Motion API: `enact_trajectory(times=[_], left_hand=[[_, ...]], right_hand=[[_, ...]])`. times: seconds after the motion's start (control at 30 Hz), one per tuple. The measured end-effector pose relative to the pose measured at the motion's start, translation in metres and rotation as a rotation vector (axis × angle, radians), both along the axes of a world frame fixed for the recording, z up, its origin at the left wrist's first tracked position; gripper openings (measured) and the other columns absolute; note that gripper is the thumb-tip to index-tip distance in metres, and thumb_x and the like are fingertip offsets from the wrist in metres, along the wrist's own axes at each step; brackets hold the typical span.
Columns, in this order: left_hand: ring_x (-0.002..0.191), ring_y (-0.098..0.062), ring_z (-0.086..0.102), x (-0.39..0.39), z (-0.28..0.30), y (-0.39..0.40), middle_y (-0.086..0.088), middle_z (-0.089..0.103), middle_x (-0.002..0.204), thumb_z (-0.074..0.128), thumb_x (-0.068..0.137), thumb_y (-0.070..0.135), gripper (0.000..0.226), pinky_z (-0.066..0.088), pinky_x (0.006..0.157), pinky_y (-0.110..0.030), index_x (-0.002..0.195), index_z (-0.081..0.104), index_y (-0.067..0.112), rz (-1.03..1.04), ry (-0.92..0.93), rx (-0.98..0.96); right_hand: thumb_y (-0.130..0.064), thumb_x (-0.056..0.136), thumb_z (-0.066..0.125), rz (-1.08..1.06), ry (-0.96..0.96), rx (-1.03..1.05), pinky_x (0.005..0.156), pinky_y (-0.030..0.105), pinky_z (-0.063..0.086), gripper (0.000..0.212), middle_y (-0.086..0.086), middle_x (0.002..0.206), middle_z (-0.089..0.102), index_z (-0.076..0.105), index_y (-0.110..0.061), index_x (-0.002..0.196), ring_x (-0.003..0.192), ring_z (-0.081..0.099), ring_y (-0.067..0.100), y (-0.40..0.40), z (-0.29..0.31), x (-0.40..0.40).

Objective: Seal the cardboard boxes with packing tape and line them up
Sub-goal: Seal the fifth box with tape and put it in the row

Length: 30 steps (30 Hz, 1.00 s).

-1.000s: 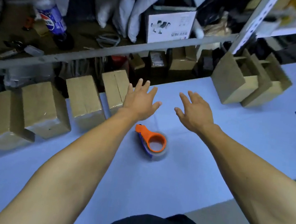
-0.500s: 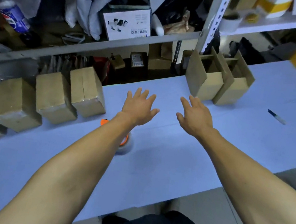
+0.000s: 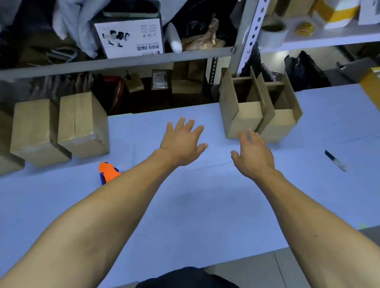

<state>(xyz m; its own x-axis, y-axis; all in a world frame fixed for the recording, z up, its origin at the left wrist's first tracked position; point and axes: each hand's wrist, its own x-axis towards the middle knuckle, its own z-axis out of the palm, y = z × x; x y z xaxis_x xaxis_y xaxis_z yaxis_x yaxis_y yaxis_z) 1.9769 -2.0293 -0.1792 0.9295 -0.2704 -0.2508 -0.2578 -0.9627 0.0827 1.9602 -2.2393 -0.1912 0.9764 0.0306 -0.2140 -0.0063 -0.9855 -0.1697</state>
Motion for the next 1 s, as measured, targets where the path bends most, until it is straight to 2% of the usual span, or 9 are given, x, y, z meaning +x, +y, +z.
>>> enact_trajectory(times=[0.13,0.3,0.43,0.53,0.63,0.73,0.87,0.93,1.0], left_hand=[[0.152,-0.035,0.004,0.024,-0.001,-0.019,-0.01,0.014,0.165,0.033,0.103,0.052,0.061,0.01,0.12,-0.058,0.156,0.021,0.023,-0.025,0.019,-0.006],[0.152,-0.033,0.005,0.055,-0.007,-0.049,-0.009,0.013,0.166,0.034,0.103,0.052,0.062,0.011,0.12,-0.057,0.157,0.021,0.024,0.005,0.013,-0.029],[0.151,-0.031,0.013,0.085,-0.013,-0.079,-0.009,0.018,0.164,0.038,0.102,0.052,0.063,0.015,0.119,-0.056,0.156,0.023,0.022,0.118,0.016,-0.116],[0.149,-0.029,0.021,0.106,-0.019,-0.104,-0.008,0.026,0.162,0.041,0.101,0.052,0.066,0.02,0.117,-0.053,0.156,0.027,0.018,0.233,0.026,-0.286],[0.14,-0.03,0.038,0.128,-0.022,-0.132,-0.011,0.043,0.152,0.048,0.1,0.047,0.063,0.036,0.105,-0.038,0.148,0.037,0.007,0.387,0.021,-0.515],[0.122,-0.033,0.053,0.145,-0.027,-0.154,-0.014,0.059,0.132,0.053,0.1,0.036,0.048,0.04,0.086,-0.031,0.137,0.047,0.006,0.598,0.056,-0.678],[0.11,-0.034,0.059,0.155,-0.034,-0.162,-0.015,0.062,0.123,0.045,0.099,0.013,0.043,0.046,0.081,-0.033,0.142,0.044,0.01,0.696,0.08,-0.697],[0.108,-0.034,0.059,0.155,-0.034,-0.158,-0.017,0.062,0.123,0.041,0.1,0.008,0.048,0.044,0.077,-0.031,0.147,0.038,0.009,0.711,0.065,-0.662],[0.105,-0.034,0.06,0.151,-0.032,-0.151,-0.017,0.062,0.12,0.04,0.099,0.005,0.045,0.045,0.075,-0.032,0.143,0.044,0.01,0.708,0.052,-0.647]], right_hand=[[-0.034,0.099,0.049,-0.02,-0.001,0.005,0.098,0.041,0.043,0.061,0.011,0.157,0.025,0.025,-0.014,0.152,0.145,0.022,0.028,-0.011,-0.004,0.018],[-0.026,0.098,0.052,-0.055,-0.01,0.113,0.094,0.041,0.046,0.061,0.01,0.152,0.031,0.026,-0.012,0.151,0.136,0.032,0.03,-0.026,-0.009,0.053],[-0.019,0.096,0.056,-0.195,-0.068,0.303,0.105,0.041,0.039,0.074,0.01,0.16,0.021,0.013,-0.009,0.156,0.139,0.033,0.032,-0.042,-0.015,0.084],[-0.019,0.095,0.056,-0.222,-0.093,0.383,0.11,0.037,0.033,0.078,0.011,0.161,0.019,0.01,-0.007,0.157,0.142,0.03,0.03,-0.056,-0.019,0.107],[-0.018,0.096,0.055,-0.227,-0.075,0.447,0.11,0.034,0.032,0.073,0.013,0.158,0.029,0.015,-0.004,0.155,0.144,0.029,0.028,-0.066,-0.023,0.131],[-0.018,0.097,0.053,-0.242,-0.054,0.499,0.107,0.035,0.035,0.061,0.015,0.148,0.044,0.029,-0.005,0.151,0.137,0.04,0.03,-0.069,-0.03,0.148],[-0.02,0.099,0.051,-0.244,-0.04,0.565,0.11,0.037,0.032,0.058,0.014,0.148,0.046,0.03,-0.007,0.152,0.137,0.042,0.031,-0.069,-0.038,0.16],[-0.021,0.1,0.05,-0.231,-0.052,0.558,0.11,0.038,0.034,0.057,0.013,0.148,0.047,0.03,-0.009,0.152,0.136,0.043,0.03,-0.069,-0.042,0.164],[-0.022,0.1,0.051,-0.216,-0.06,0.54,0.106,0.039,0.037,0.057,0.012,0.142,0.051,0.032,-0.013,0.152,0.13,0.047,0.03,-0.067,-0.044,0.165]])
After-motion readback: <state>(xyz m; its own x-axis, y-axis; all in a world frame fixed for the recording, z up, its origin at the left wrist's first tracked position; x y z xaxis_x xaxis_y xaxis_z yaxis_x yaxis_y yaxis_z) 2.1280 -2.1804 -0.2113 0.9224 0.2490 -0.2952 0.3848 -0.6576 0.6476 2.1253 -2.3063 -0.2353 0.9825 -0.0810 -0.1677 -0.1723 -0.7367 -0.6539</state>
